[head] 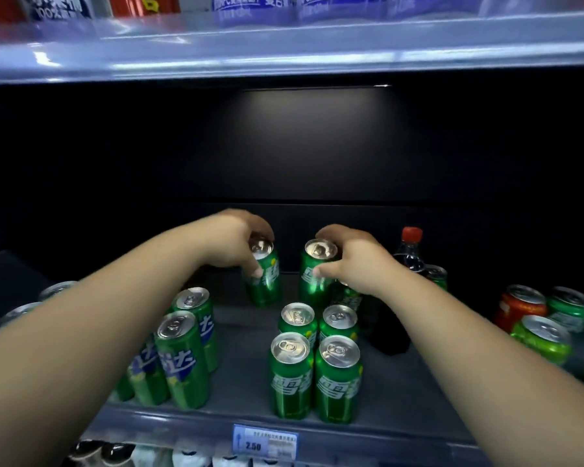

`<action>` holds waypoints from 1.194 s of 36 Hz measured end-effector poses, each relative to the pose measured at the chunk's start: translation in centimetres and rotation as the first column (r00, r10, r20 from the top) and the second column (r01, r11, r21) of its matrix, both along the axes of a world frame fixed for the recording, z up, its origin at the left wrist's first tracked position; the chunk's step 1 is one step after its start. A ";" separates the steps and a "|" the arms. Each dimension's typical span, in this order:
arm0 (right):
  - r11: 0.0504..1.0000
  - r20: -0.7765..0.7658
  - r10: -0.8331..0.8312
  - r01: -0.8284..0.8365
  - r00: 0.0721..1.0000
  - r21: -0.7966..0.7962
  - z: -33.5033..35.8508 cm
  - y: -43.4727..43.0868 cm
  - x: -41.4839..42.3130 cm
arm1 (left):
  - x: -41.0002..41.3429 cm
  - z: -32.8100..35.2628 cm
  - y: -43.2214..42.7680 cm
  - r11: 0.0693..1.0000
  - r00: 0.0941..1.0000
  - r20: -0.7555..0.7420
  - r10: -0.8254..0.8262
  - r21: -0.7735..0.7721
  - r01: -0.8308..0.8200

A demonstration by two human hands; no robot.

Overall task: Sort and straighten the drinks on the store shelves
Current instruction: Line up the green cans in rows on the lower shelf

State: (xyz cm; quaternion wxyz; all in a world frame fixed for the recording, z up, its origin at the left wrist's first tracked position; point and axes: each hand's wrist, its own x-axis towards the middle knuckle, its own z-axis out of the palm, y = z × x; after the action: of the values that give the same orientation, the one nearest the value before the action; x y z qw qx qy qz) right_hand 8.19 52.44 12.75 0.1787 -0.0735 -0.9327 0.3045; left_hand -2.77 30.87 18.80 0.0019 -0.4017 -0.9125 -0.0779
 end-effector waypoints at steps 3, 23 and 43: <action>1.000 -0.074 0.002 -0.004 0.997 -0.021 1.9 0.7 2.3 | 1.9 2.7 0.3 0.998 0.998 -0.027 -0.058 0.036 0.059; 0.993 0.031 -0.101 0.102 0.994 -0.052 0.3 6.4 18.2 | 11.6 1.5 12.1 0.902 0.903 0.053 -0.427 -0.044 0.430; 0.969 0.075 -0.082 0.097 0.994 -0.226 -8.4 2.9 16.3 | 9.8 -7.9 14.5 0.934 0.940 0.127 -0.318 -0.127 0.333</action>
State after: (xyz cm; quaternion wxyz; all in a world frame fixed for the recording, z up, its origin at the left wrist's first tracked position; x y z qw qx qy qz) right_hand 24.53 55.38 4.35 0.1520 -0.1455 -0.8923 0.3994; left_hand 7.04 45.37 10.92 -0.0883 -0.5419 -0.8353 -0.0306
